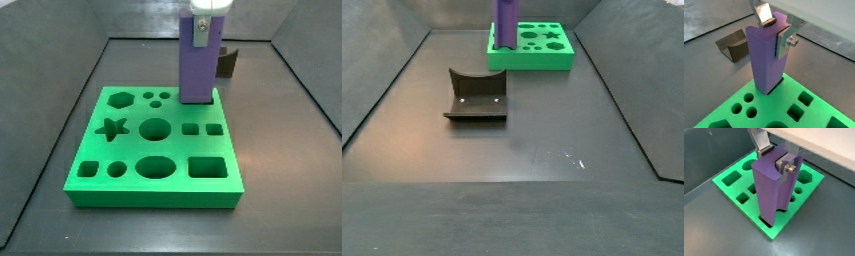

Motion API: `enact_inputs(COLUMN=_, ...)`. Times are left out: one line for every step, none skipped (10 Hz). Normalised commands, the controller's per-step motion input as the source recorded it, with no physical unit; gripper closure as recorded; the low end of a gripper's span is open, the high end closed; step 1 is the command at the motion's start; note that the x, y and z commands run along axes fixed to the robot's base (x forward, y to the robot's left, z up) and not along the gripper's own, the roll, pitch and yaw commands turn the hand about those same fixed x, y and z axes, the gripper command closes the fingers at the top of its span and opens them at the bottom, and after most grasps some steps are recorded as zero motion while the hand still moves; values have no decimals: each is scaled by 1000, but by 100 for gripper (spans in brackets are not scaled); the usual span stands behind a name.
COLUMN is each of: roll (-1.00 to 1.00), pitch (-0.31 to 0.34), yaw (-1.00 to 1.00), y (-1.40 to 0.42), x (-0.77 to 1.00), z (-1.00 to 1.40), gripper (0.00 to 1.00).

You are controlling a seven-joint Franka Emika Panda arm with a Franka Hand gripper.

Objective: Insert the arch object.

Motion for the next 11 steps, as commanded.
enact_inputs(roll=-129, pitch=0, yaw=-29, y=37, x=120, z=-249, gripper=100)
enact_inputs(roll=-221, pitch=-17, yaw=-29, y=0, x=103, z=-257, gripper=100)
enact_inputs(roll=-253, pitch=0, yaw=-23, y=0, x=91, z=-154, gripper=100)
enact_inputs(roll=-286, pitch=0, yaw=-31, y=-6, x=97, z=-143, gripper=100)
enact_inputs(roll=-319, pitch=-7, yaw=-77, y=0, x=63, z=-134, gripper=100)
enact_inputs(roll=-334, pitch=-20, yaw=-97, y=0, x=6, z=-140, gripper=100)
enact_inputs(roll=-321, pitch=-13, yaw=-114, y=0, x=0, z=-140, gripper=100)
enact_inputs(roll=-220, pitch=0, yaw=-123, y=0, x=0, z=-126, gripper=100)
enact_inputs(roll=-73, pitch=0, yaw=-177, y=0, x=103, z=-217, gripper=100)
enact_inputs(roll=0, pitch=36, yaw=-114, y=-14, x=231, z=-326, gripper=100)
enact_inputs(roll=69, pitch=113, yaw=-146, y=-111, x=414, z=-306, gripper=100)
